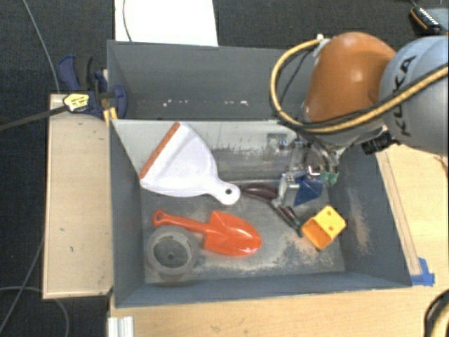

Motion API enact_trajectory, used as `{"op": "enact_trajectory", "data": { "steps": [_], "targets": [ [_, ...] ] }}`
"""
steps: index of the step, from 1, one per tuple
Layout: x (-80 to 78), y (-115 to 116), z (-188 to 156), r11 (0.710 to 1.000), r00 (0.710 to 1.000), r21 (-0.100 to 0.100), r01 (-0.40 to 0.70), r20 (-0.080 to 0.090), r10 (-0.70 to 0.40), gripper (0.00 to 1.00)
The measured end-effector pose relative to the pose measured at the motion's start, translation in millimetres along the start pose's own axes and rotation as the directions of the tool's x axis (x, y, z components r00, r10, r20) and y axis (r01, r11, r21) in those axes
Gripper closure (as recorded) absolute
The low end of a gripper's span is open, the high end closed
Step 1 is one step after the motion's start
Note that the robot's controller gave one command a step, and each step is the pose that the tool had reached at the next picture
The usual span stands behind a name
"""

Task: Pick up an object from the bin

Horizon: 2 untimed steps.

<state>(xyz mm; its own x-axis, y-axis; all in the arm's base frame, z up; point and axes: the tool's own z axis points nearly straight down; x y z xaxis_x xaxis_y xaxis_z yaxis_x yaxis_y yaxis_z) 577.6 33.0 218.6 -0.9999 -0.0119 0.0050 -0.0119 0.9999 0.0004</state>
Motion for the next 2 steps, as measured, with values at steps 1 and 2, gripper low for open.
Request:
{"op": "enact_trajectory", "data": {
  "steps": [1, 2],
  "targets": [
    [-1.4, -0.2, -5.0, 1.0, 1.0, -0.001, -0.002, 0.009, 0.002, 0.0],
    [-0.1, -44.2, 109.6, 0.98, 0.98, -0.003, -0.2, 0.011, 0.2, 0.0]
  ]
}}
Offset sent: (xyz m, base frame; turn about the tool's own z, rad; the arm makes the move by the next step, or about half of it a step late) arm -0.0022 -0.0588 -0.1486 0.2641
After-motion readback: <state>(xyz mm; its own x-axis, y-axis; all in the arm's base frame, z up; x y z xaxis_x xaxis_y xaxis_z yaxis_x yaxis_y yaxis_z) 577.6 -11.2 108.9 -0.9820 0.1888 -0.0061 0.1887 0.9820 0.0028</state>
